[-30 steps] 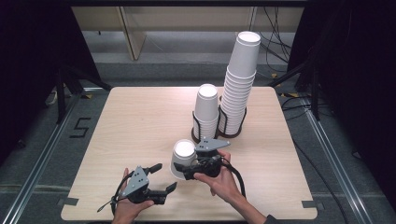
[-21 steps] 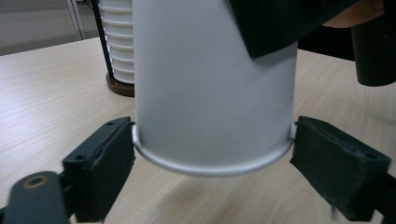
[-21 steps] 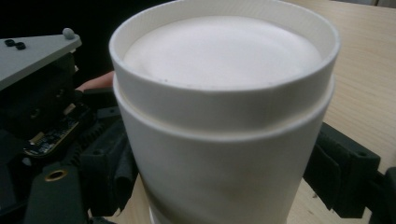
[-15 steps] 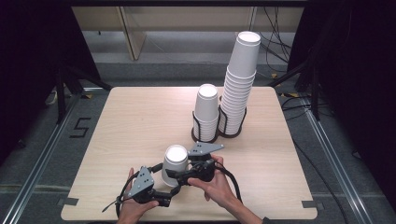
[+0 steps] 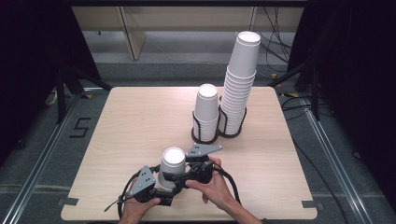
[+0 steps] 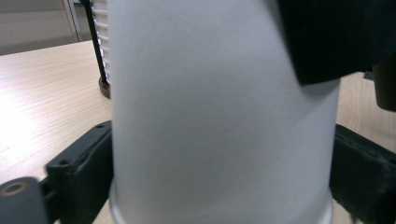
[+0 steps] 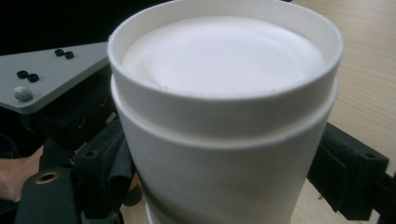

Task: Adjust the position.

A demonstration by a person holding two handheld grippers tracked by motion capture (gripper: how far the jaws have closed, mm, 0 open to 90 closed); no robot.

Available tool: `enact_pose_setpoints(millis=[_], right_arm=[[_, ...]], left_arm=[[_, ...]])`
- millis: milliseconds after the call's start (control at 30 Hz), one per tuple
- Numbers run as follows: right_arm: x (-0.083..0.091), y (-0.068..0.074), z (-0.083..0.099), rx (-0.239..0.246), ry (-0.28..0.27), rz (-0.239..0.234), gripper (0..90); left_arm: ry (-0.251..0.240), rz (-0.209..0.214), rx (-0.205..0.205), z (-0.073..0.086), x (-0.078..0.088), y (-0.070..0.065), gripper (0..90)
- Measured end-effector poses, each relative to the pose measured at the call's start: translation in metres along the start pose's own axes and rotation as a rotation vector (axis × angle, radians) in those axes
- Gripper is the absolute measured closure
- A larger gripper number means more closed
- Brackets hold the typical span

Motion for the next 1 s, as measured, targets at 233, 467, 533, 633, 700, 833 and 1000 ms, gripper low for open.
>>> enact_pose_setpoints(millis=[233, 467, 533, 633, 700, 833, 1000], right_arm=[[0.011, -0.001, -0.006, 0.038, 0.002, 0.000, 15.3], [0.026, -0.004, -0.013, 0.051, 0.030, -0.021, 15.5], [0.030, -0.005, -0.014, 0.047, 0.049, -0.027, 15.7], [0.031, -0.006, -0.013, 0.046, 0.074, -0.037, 16.0], [0.030, -0.006, -0.011, 0.039, 0.087, -0.031, 17.3], [0.027, -0.006, -0.010, 0.017, 0.098, -0.058, 24.0], [0.033, -0.007, -0.015, -0.037, 0.056, -0.060, 25.6]], left_arm=[[0.032, 0.005, -0.070, -0.001, 0.003, 0.001, 11.9], [0.091, 0.038, -0.149, 0.000, 0.003, -0.003, 12.5], [0.105, 0.052, -0.156, 0.001, 0.002, -0.005, 12.5], [0.117, 0.067, -0.182, 0.002, 0.001, -0.006, 12.5], [0.126, 0.072, -0.183, 0.002, 0.000, -0.008, 12.4], [0.125, 0.087, -0.187, 0.003, 0.000, -0.009, 11.4], [0.018, 0.086, -0.149, 0.001, 0.002, -0.007, 5.2]])
Point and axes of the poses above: each handheld gripper's, and its own axes: x roughly backward along the jaws, z roughly out of its underside, y roughly to its left, the point moved 3 cm from there along -x, roughly forward along the jaws, and after that the axes turned 4 degrees about -x, right-handed, at the moved point
